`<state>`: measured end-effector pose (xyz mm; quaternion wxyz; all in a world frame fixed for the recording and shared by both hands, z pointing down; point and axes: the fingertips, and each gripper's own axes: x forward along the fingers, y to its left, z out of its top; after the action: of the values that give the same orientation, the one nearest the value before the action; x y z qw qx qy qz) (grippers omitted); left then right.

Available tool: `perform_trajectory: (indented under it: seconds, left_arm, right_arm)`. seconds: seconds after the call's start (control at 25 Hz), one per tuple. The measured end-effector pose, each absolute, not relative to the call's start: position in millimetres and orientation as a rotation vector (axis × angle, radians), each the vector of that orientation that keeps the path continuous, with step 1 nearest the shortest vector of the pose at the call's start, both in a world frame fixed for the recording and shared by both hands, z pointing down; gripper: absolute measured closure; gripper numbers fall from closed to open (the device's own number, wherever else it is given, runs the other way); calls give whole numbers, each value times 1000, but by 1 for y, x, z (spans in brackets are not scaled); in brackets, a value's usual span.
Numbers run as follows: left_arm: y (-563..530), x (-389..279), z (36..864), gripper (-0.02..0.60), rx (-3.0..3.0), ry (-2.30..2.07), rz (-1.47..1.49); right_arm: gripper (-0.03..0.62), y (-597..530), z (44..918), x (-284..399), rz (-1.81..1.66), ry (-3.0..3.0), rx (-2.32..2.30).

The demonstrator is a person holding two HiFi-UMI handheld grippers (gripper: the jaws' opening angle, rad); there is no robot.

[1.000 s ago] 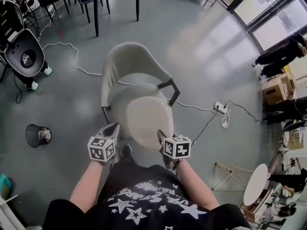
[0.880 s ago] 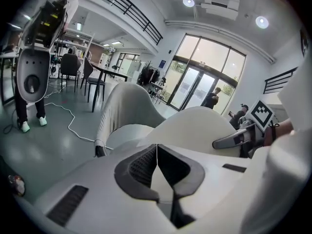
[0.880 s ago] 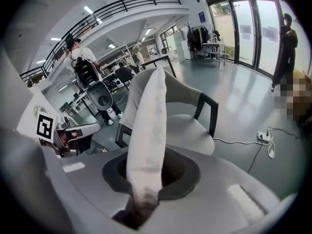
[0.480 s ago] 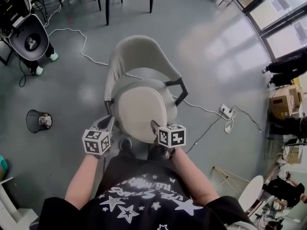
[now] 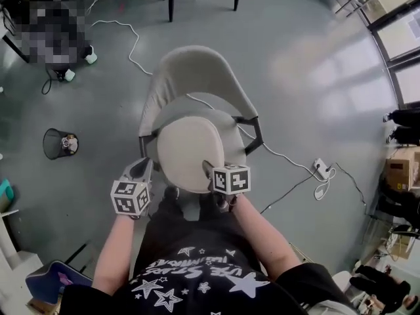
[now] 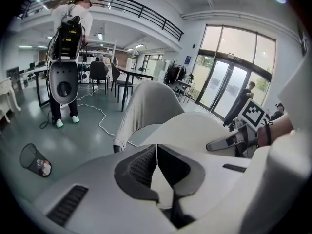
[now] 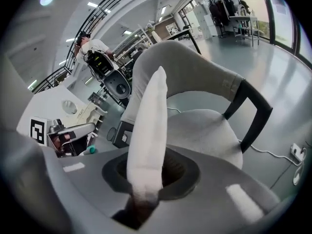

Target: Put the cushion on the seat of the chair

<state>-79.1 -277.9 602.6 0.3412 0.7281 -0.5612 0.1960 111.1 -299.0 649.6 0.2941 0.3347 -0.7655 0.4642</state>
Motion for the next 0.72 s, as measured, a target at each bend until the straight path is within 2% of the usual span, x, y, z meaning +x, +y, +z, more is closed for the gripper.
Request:
perform_trajectory:
  seconds: [0.72]
  left_arm:
    - [-316,-33,687,568,1731,-1494,494]
  right_arm:
    - [530,-348,768,178,1270,-1891,934]
